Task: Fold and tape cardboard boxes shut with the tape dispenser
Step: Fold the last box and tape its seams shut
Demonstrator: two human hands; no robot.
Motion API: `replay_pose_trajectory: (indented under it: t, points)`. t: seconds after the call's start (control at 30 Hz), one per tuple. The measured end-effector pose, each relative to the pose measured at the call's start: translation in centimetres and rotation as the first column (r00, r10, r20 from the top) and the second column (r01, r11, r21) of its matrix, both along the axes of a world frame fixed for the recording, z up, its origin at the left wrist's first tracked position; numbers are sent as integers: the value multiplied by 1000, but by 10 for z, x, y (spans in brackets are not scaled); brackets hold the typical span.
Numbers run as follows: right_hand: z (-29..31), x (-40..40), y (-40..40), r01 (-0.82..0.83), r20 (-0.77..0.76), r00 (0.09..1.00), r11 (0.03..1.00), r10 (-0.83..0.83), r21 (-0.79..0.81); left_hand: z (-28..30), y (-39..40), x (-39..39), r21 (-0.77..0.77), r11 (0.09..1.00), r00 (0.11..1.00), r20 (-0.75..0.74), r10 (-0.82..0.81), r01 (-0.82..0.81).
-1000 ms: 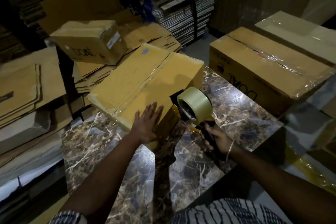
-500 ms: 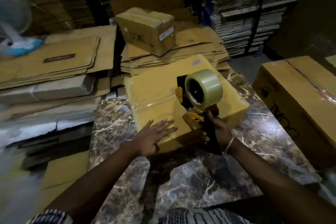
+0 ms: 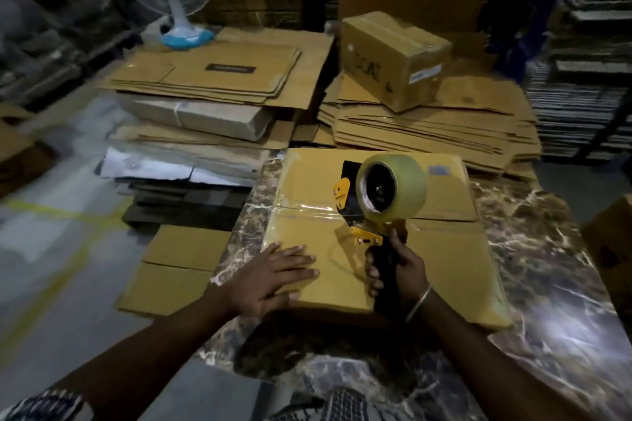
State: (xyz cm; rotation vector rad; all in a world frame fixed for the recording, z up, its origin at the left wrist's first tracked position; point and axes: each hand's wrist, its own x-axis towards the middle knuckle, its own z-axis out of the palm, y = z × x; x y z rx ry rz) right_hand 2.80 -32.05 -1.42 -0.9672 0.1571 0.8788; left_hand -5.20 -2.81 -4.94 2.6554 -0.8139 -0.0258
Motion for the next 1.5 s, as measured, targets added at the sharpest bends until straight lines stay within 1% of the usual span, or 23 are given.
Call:
replay_pose_trajectory:
  t: [0.07,0.1,0.17,0.2,0.23,0.3,0.37,0.4,0.47,0.57,0.7,0.73,0.8,0.87,0.9,0.97,1.0,1.03,1.13,1.17,1.23,1.33,1.5]
  points:
    - [-5,-4,6,-21,-13,1000,999,21,41,-9,-1,-15,-246,941,965,64,255,-232]
    - [-7,-6,8,-27,-6,1000,998,28,50,-16,-5,-21,-390,850,918,25,395,-355]
    - [-10,-9,12,-42,5,999,999,42,30,-30,-14,-27,-618,554,790,-189,584,-557]
    - [-10,-9,13,-52,1,999,998,52,21,-36,-16,-28,-680,387,725,-315,613,-622]
    - [-11,-9,14,-58,-7,998,998,58,27,-39,-20,-27,-707,242,676,-432,596,-665]
    - [-10,-8,14,-71,-19,997,996,72,46,-39,-23,-26,-708,8,617,-610,497,-706]
    - [-12,-7,14,-76,-25,997,996,77,49,-29,-24,-23,-622,-284,555,-781,286,-730]
    - [-12,-8,14,-77,-28,997,996,78,50,-31,-22,-22,-560,-342,516,-828,219,-754]
    - [-12,-8,15,-65,-25,997,996,66,60,-37,-18,-20,-523,-307,476,-852,219,-795]
    - [-15,-7,17,-48,-19,999,998,49,39,-52,-12,-18,-568,-217,499,-813,299,-794]
    - [-16,-5,22,-56,-19,998,998,56,-13,-44,4,-6,-569,38,470,-637,611,-821]
    - [-15,-5,23,-62,-25,998,998,61,-23,-39,8,-1,-573,66,465,-586,663,-817]
    - [-12,-4,28,-81,-15,997,994,81,-68,-20,12,11,-611,68,445,-492,748,-789]
    - [-7,-4,32,-95,18,995,985,99,-141,4,12,26,-656,96,486,-444,753,-749]
    - [-5,-3,34,-91,34,995,982,98,-168,18,10,36,-668,91,524,-484,701,-739]
    - [1,0,38,-72,78,993,983,86,-171,44,2,59,-614,-16,540,-706,458,-789]
    - [4,2,40,-62,105,991,985,80,-159,55,-3,69,-533,-79,493,-821,288,-842]
    - [8,4,43,-61,131,988,987,81,-148,63,-6,78,-434,-98,419,-897,142,-896]
    - [19,9,47,-73,155,984,989,92,-126,70,-8,98,-221,27,215,-967,-134,-975]
    - [22,10,48,-75,146,985,989,94,-130,69,-8,103,-199,75,178,-959,-220,-977]
    - [26,12,48,-69,140,986,987,89,-142,66,-10,111,-205,113,149,-913,-379,-972]
    - [30,14,47,-30,153,987,992,49,-125,68,-16,122,-247,83,176,-854,-489,-966]
    - [33,11,37,17,176,984,987,11,-159,71,-30,132,-293,94,217,-855,-471,-951]
